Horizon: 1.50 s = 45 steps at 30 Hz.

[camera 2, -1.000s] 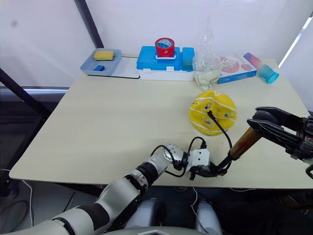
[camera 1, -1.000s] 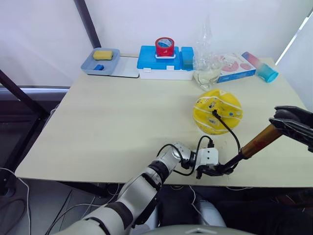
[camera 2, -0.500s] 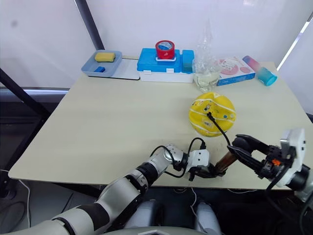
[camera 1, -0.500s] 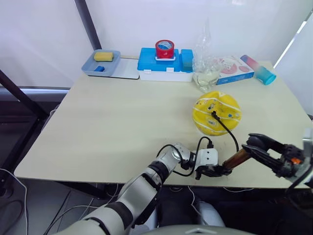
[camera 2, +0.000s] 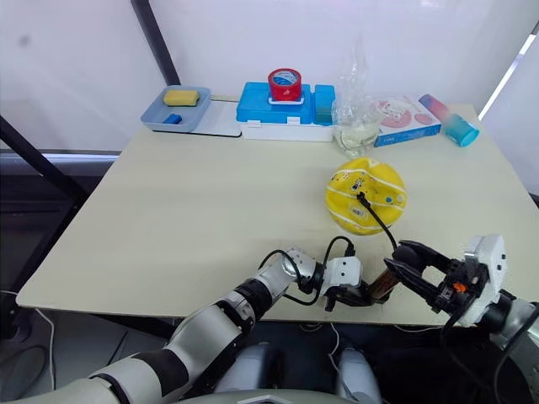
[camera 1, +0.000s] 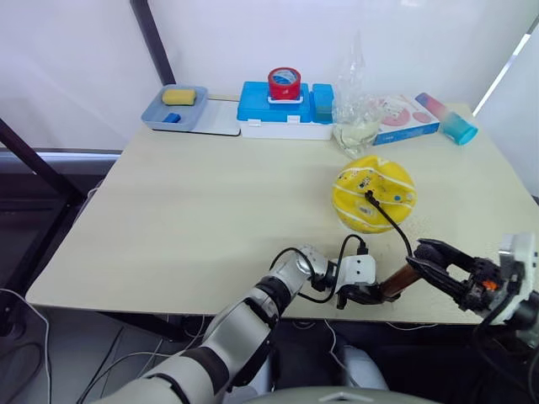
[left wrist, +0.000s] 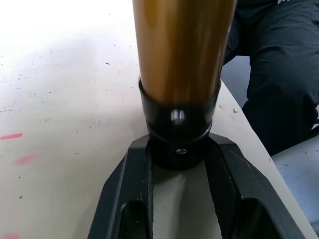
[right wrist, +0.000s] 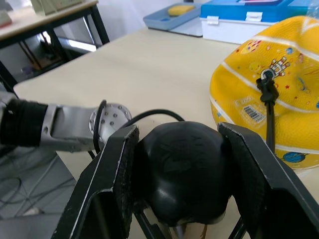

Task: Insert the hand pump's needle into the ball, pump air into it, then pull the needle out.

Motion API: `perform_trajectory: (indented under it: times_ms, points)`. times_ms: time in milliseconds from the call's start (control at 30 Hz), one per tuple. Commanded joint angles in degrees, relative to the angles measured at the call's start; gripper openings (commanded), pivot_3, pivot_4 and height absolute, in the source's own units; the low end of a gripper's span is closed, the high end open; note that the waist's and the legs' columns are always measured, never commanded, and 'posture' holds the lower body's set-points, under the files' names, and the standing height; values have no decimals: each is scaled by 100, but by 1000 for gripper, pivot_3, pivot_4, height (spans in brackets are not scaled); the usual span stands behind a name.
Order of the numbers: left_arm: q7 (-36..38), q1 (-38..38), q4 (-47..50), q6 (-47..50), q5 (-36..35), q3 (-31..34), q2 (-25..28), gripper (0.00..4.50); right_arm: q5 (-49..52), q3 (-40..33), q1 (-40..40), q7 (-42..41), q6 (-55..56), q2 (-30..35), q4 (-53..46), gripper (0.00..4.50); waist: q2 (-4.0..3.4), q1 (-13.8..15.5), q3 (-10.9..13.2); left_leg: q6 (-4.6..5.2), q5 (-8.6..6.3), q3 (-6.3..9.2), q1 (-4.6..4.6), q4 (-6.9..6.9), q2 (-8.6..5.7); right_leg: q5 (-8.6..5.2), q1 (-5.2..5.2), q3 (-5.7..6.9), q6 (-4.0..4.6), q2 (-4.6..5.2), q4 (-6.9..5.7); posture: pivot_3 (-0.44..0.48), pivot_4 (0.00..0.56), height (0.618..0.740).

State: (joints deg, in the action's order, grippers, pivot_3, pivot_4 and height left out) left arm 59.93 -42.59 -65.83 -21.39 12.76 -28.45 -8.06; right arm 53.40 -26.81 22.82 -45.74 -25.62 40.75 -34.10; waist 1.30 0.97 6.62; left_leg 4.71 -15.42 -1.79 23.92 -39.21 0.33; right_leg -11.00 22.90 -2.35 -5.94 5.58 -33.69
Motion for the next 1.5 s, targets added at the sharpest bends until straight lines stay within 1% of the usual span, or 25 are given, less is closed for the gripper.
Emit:
perform_trajectory:
  times_ms: [33, 233, 367, 500, 633, 733, 800, 900, 933, 967, 1067, 1133, 1167, 1200, 1300, 1500]
  points:
    - [244, 56, -351, 243, 258, -202, -367, 1006, 635, -1199, -188, 249, -252, 450, -226, 2004, -9, 1, 10, 0, 0, 0, 1, 0, -3, 0, 0, 0, 0, 1, 0, 0, 150, 729]
    - [258, 43, -360, 239, 242, -211, -369, 1004, 1537, -2370, -290, 328, -959, 1152, -98, 2004, -9, 3, 26, 1, 0, 3, 4, 1, -5, -1, 0, 3, -1, -2, 3, 0, 150, 729]
    - [265, 44, -366, 237, 241, -223, -373, 994, 2076, -2984, -487, 391, -1378, 1574, 58, 2004, -1, 3, 36, 1, 0, 3, 6, 0, -5, -1, 0, 4, -1, -3, 4, 0, 150, 729]
    - [267, 49, -369, 230, 247, -229, -378, 989, 2462, -3269, -725, 515, -1725, 1851, 136, 2004, 2, 2, 42, 1, 0, 5, 8, 1, -5, -1, 1, 4, -2, -2, 5, 0, 150, 729]
    - [271, 58, -369, 217, 253, -229, -369, 988, 2723, -3274, -1071, 722, -1874, 1973, 148, 2004, 2, 0, 43, 1, 0, 5, 9, 1, -5, -1, 2, 4, -2, 0, 7, 0, 150, 729]
    - [274, 68, -371, 205, 261, -226, -366, 988, 2717, -3047, -1248, 833, -1868, 1844, 52, 2004, -4, 1, 40, 1, 1, 5, 21, 1, -5, -1, 7, 5, -2, 16, 6, 0, 150, 729]
    - [280, 75, -372, 194, 268, -222, -364, 988, 2572, -2860, -1224, 822, -1861, 1687, -54, 2004, -5, 3, 39, 2, 1, 5, 32, 1, -5, -1, 16, 5, -2, 15, 6, 0, 150, 729]
    - [292, 82, -372, 179, 272, -223, -361, 987, 1854, -2404, -883, 536, -1803, 1447, -319, 2004, 0, 2, 37, 2, 1, 6, 34, 1, -5, -1, 16, 7, -2, -4, 8, 0, 150, 729]
    - [297, 83, -372, 173, 273, -226, -361, 987, 1635, -2168, -790, 553, -1746, 1310, -377, 2004, 2, 1, 36, 2, 1, 7, 34, 1, -5, -1, 15, 8, -2, -4, 8, 0, 150, 729]
    - [299, 83, -372, 168, 274, -226, -361, 987, 1472, -1968, -728, 583, -1682, 1181, -408, 2004, 28, -2, 17, 2, 1, 8, 32, 1, -5, -1, 14, 7, -2, -6, 7, 0, 150, 729]
    - [302, 79, -377, 155, 293, -213, -366, 987, 871, -1349, -485, 550, -1297, 779, -391, 2004, 66, -9, -15, 1, 0, 22, 0, 2, 1, -6, -10, 18, 5, -9, 5, 0, 150, 729]
    - [302, 73, -382, 145, 314, -200, -369, 987, 520, -951, -337, 490, -983, 496, -300, 2004, 108, -12, -62, -2, -2, 35, -15, 8, 6, -10, -24, 29, 13, 9, 5, 0, 150, 729]
    - [299, 68, -387, 142, 323, -193, -373, 987, 356, -787, -285, 472, -831, 384, -241, 2004, 118, -14, -68, -22, -13, 45, -18, 8, 7, -14, -31, 40, 19, 11, 4, 0, 150, 729]
    - [301, 64, -388, 138, 331, -186, -374, 987, 179, -604, -223, 440, -679, 282, -176, 2004, 115, -15, -66, -24, -14, 53, -17, 9, 8, -14, -32, 48, 20, 13, 1, 0, 150, 729]
    - [316, 57, -382, 123, 339, -176, -365, 987, -376, -80, -103, 351, -220, -36, 40, 2004, 64, -18, -79, -27, -15, 49, -14, 9, 8, -14, -31, 56, 21, 32, -1, 0, 150, 729]
    - [327, 42, -391, 101, 346, -168, -359, 987, -1089, 546, -52, 163, 427, -395, 509, 2004, 30, -12, -65, -26, -15, 59, -10, 15, 8, -23, -30, 77, 34, 31, -2, 0, 150, 729]
